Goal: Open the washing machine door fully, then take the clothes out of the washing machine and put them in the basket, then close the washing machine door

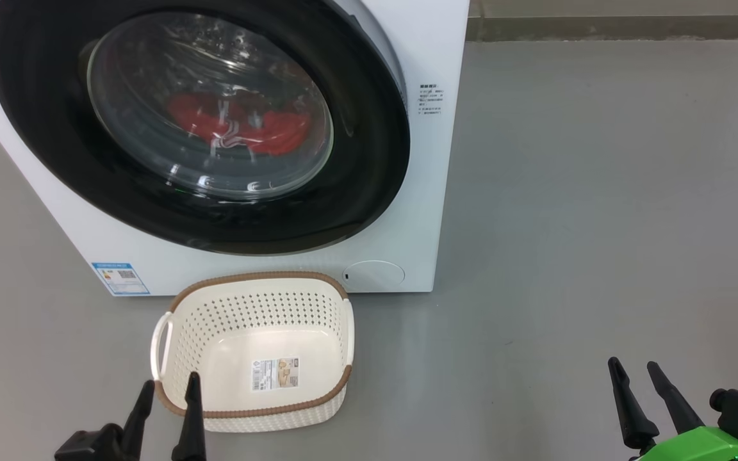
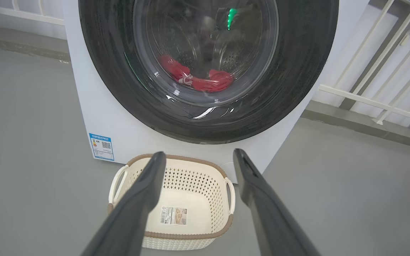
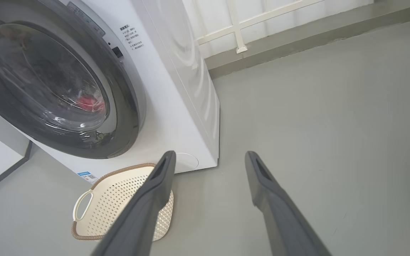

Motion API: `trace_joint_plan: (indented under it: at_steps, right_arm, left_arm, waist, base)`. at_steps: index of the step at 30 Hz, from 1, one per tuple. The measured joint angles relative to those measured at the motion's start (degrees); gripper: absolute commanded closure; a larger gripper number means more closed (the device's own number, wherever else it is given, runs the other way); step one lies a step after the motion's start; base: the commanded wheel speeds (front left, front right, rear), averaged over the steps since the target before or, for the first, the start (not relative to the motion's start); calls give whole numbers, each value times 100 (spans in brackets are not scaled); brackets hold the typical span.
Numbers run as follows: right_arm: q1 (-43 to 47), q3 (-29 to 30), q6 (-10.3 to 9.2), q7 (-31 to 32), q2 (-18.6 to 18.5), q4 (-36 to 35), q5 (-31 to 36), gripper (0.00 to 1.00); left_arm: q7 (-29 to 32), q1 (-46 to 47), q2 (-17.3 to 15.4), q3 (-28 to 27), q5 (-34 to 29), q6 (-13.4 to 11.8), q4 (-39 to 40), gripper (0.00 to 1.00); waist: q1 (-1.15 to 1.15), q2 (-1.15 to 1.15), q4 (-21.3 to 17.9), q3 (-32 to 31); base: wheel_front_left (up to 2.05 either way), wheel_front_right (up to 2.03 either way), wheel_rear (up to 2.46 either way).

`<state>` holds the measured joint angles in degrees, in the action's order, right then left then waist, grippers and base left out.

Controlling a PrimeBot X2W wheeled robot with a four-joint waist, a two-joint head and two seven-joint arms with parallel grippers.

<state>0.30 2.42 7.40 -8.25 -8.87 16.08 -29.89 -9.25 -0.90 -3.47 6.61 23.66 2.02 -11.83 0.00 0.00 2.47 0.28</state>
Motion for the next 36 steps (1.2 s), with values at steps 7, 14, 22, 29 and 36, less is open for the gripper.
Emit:
trace_joint_plan:
  at_steps: [7,14,22,29,36]
  right_arm:
    - [99,129,0,-114,30,-46,483,0]
    - [121,226,0,-252,47,-71,902,0]
    - [121,268,0,-403,51,-129,1384,0]
    - [121,268,0,-532,47,-155,1835,0]
    - [121,265,1,-549,47,-158,1976,0]
  left_arm:
    - [-103,-2,-10,22,-425,-30,11,0]
    - [-237,-4,-9,-5,-804,-26,22,0]
    - [-355,-6,0,-38,-1339,12,26,0]
    - [-482,-6,10,-44,-1863,27,36,0]
    - [-504,-6,38,-75,-1957,46,25,0]
  waist:
    - [0,0,-25,-4]
    - [0,0,-27,-2]
    - [0,0,-14,5]
    - [0,0,12,36]
    - [0,0,27,31]
  base:
    - [0,0,0]
    - [0,0,0]
    - [0,0,0]
    - [0,0,0]
    - [0,0,0]
